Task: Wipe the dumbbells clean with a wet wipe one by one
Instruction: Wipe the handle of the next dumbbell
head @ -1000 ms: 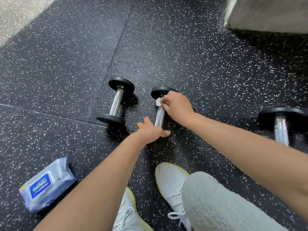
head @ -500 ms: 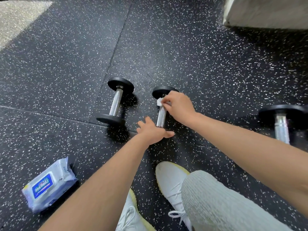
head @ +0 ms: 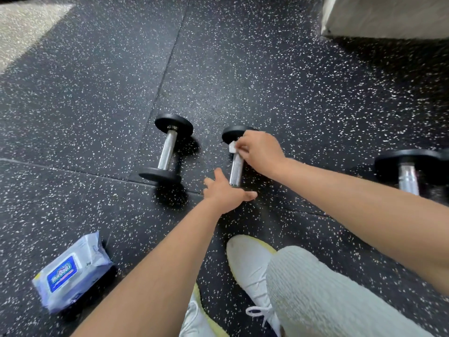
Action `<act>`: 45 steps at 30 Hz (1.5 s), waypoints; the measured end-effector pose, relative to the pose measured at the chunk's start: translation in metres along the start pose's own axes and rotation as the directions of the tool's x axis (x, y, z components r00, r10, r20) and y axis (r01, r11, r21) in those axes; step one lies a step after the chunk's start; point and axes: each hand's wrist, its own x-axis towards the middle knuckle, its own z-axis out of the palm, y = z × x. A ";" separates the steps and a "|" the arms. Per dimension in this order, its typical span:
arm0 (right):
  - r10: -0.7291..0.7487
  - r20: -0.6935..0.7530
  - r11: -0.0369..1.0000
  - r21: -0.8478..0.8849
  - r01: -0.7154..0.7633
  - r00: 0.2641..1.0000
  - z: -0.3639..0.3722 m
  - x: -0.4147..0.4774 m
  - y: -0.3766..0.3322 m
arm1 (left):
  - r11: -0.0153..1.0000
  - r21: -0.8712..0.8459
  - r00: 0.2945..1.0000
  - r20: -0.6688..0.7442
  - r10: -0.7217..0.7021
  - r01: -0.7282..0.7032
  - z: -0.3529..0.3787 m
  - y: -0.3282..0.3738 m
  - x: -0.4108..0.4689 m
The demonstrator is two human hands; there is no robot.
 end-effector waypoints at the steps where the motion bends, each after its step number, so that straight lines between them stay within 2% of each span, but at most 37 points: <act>1: 0.033 -0.039 0.999 -0.028 -0.034 0.999 0.003 -0.001 -0.002 | 1.000 -0.011 1.000 -0.004 0.003 -0.003 0.001 0.001 0.000; 4: 0.016 -0.069 0.998 -0.060 -0.020 0.998 0.016 -0.023 -0.014 | 0.999 -0.047 1.000 0.015 -0.002 0.002 0.001 0.004 0.001; 7: -0.121 0.026 0.993 0.001 0.121 0.992 0.021 -0.045 -0.013 | 0.995 -0.099 0.998 0.061 -0.002 0.008 -0.006 0.001 0.003; 9: -0.164 0.061 0.986 0.029 0.162 0.985 0.016 -0.044 -0.008 | 0.994 -0.112 0.997 0.071 0.000 0.008 -0.008 -0.002 0.004; 18: 0.018 -0.094 0.994 -0.104 -0.028 0.995 0.010 -0.014 -0.004 | 0.995 -0.061 0.995 0.065 -0.073 0.077 -0.005 0.008 -0.001; 25: -0.160 0.069 0.983 -0.082 0.166 0.985 0.005 -0.026 0.005 | 0.994 -0.093 0.996 0.078 -0.049 0.056 -0.003 0.005 -0.001; 30: 0.013 -0.051 0.993 -0.116 -0.019 0.999 0.004 -0.009 0.002 | 0.998 -0.057 0.999 0.029 -0.020 0.022 0.003 0.006 -0.006; 32: 0.022 -0.059 0.997 -0.078 -0.027 0.998 0.007 -0.017 0.000 | 0.999 -0.035 1.000 0.016 0.000 0.000 0.006 0.004 -0.006; 36: -0.167 0.096 0.986 0.029 0.165 0.981 0.009 -0.038 0.005 | 0.999 -0.040 1.000 -0.009 0.023 -0.023 0.007 0.001 -0.006; 38: -0.221 0.147 0.975 0.029 0.219 0.964 0.005 -0.037 0.011 | 0.999 -0.045 1.000 0.005 0.024 -0.024 0.008 0.003 -0.007; 45: 0.031 -0.030 1.000 0.001 -0.031 0.999 0.002 -0.015 0.008 | 0.995 -0.103 0.997 0.075 -0.003 0.011 0.004 0.007 -0.009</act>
